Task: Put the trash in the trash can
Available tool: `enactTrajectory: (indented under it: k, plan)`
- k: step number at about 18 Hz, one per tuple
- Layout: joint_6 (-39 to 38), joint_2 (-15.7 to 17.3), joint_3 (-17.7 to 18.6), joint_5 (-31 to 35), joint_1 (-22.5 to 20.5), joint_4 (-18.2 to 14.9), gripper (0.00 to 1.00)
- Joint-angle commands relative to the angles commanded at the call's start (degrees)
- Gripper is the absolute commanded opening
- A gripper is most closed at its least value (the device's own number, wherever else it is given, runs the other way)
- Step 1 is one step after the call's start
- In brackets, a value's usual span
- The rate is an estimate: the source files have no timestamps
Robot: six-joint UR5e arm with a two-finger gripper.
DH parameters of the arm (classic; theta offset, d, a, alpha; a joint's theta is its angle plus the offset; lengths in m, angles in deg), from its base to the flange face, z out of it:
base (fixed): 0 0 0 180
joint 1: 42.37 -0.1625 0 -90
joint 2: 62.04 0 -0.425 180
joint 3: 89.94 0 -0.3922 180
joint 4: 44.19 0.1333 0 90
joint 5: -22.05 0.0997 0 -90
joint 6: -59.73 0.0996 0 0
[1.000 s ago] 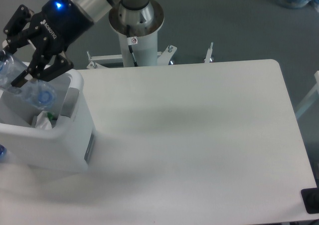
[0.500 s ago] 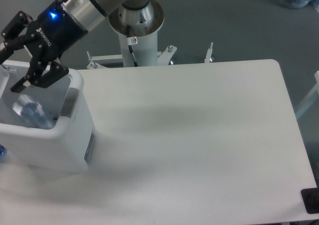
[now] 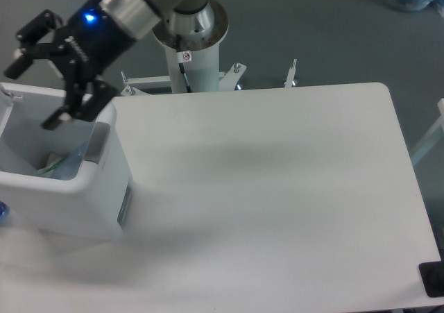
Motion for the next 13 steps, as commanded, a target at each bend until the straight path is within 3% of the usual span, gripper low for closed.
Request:
enactTrajectory:
  k: [4, 8, 13]
  plan:
    - [0.0, -0.5, 0.1, 0.6, -8.5, -0.2, 1.00]
    - [0.7, -3.6, 0.2, 0.8, -14.8, -0.1, 1.00]
    - [2.1, -7.8, -1.5, 1.2, -19.4, -0.1, 1.00]
